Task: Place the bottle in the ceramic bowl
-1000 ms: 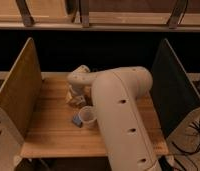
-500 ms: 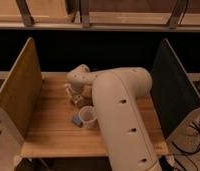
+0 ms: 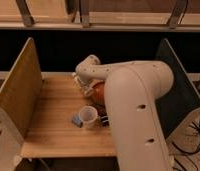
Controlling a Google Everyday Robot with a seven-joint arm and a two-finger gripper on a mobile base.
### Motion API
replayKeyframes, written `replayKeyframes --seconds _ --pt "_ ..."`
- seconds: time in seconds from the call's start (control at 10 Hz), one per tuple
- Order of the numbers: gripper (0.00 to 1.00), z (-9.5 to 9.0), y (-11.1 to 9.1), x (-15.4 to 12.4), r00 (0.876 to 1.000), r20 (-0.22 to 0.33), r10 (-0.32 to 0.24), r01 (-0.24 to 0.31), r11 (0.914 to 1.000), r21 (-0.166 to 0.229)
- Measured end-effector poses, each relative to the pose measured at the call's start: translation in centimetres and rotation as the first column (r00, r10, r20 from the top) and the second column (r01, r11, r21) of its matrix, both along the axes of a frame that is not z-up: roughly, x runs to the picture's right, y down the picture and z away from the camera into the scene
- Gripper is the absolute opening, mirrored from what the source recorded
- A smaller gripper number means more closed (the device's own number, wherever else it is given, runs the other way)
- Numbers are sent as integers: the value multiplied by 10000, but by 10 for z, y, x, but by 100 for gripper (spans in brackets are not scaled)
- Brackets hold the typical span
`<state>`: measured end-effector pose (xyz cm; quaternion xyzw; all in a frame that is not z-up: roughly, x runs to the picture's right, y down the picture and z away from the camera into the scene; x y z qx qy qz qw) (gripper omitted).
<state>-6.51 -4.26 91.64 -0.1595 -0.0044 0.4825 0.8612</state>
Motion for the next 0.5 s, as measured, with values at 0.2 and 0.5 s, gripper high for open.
replayKeyframes --seconds 0.2,0.5 --pt "0 -19 -20 49 9969 -691 373 -338 9981 512" --pt "0 -34 -16 112 9805 -1558 1200 -1120 9920 590"
